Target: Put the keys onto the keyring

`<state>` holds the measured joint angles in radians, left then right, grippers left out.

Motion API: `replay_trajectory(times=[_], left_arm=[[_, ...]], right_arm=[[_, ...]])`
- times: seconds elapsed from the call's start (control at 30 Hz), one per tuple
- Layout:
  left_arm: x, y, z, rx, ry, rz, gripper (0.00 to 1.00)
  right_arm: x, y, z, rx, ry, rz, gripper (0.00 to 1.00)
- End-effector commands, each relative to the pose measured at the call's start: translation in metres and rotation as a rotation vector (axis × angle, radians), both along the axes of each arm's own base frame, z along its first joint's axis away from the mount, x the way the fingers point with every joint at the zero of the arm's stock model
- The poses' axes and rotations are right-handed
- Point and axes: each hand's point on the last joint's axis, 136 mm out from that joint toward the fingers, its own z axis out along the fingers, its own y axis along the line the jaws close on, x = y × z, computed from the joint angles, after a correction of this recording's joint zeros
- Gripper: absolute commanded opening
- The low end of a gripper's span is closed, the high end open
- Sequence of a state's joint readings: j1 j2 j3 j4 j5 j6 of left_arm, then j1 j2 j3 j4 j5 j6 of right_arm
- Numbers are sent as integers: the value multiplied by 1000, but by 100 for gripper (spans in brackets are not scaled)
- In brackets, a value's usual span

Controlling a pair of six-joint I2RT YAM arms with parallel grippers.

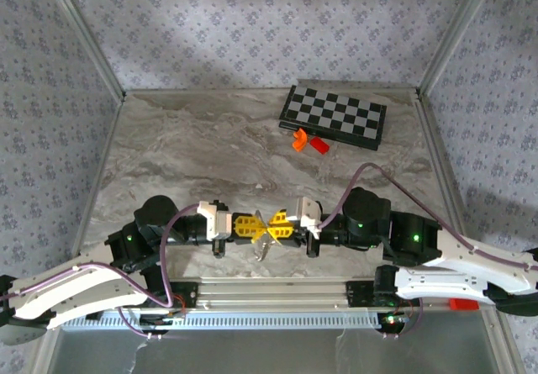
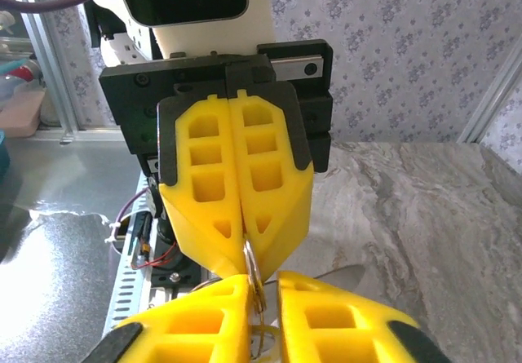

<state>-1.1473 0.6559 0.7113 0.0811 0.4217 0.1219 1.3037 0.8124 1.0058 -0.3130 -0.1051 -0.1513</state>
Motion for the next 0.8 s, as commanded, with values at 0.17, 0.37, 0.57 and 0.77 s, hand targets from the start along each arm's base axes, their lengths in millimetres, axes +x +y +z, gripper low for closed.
replay_trajectory(times=[0.17, 0.37, 0.57, 0.77], left_arm=[[1, 4, 12, -34, -30, 19, 0], [15, 3, -10, 79, -26, 100, 15], [26, 7, -24, 180, -14, 166, 21], [30, 10, -30, 243, -27, 189, 21]], right_arm=[[6, -2, 1, -20, 1, -27, 0], [13, -3, -12, -138, 10, -65, 0], [17, -5, -24, -281, 19, -87, 0], [18, -3, -38, -404, 35, -74, 0]])
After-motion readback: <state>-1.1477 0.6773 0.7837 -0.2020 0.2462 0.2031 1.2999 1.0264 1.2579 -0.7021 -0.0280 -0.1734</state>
